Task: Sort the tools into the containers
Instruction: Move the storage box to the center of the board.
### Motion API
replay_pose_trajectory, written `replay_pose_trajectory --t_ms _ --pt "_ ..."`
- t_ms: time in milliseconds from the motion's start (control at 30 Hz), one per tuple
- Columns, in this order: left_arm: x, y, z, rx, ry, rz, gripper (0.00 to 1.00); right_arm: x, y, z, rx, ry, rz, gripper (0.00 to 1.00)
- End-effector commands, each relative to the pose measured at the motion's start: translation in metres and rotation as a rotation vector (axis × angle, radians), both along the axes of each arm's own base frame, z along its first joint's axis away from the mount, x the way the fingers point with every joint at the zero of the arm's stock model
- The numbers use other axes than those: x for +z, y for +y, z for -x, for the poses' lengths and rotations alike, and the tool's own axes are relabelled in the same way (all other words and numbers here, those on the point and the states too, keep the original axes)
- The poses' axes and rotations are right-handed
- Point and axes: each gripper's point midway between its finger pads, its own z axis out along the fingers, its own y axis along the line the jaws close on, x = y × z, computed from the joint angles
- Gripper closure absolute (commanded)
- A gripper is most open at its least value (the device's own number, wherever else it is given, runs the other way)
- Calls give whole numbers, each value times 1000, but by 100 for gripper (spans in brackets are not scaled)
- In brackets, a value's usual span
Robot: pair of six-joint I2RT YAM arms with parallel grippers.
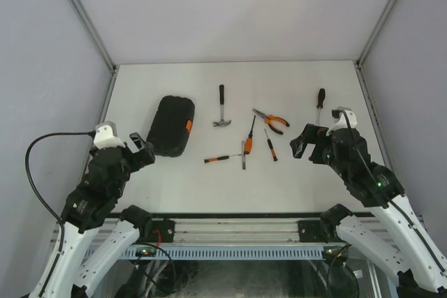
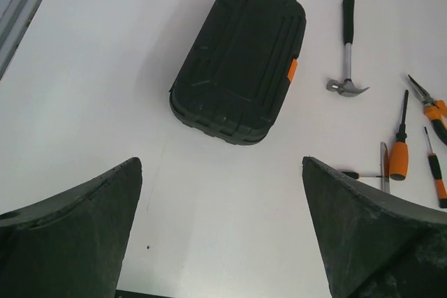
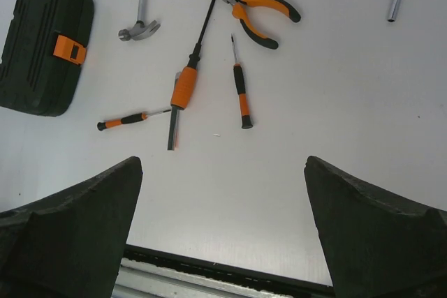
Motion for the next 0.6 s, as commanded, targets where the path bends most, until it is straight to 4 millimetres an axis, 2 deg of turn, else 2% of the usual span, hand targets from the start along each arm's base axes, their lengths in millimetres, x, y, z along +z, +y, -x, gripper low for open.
replay_pose_trajectory --t_ms 0,200,300,467,567 --pt "15 -1 -5 -12 -67 9 0 24 0 -5 -4 -65 -19 0" --pt "17 -1 -5 -14 -77 12 0 32 6 -7 15 -83 -55 0" --pt "19 -1 -5 -14 -87 17 0 33 2 -11 -29 -89 -59 0" --pt "22 -7 -6 -46 -86 20 0 22 -4 -20 -77 -52 -15 1" --pt "20 -9 -9 -47 -66 12 0 14 0 -24 -73 1 -22 1"
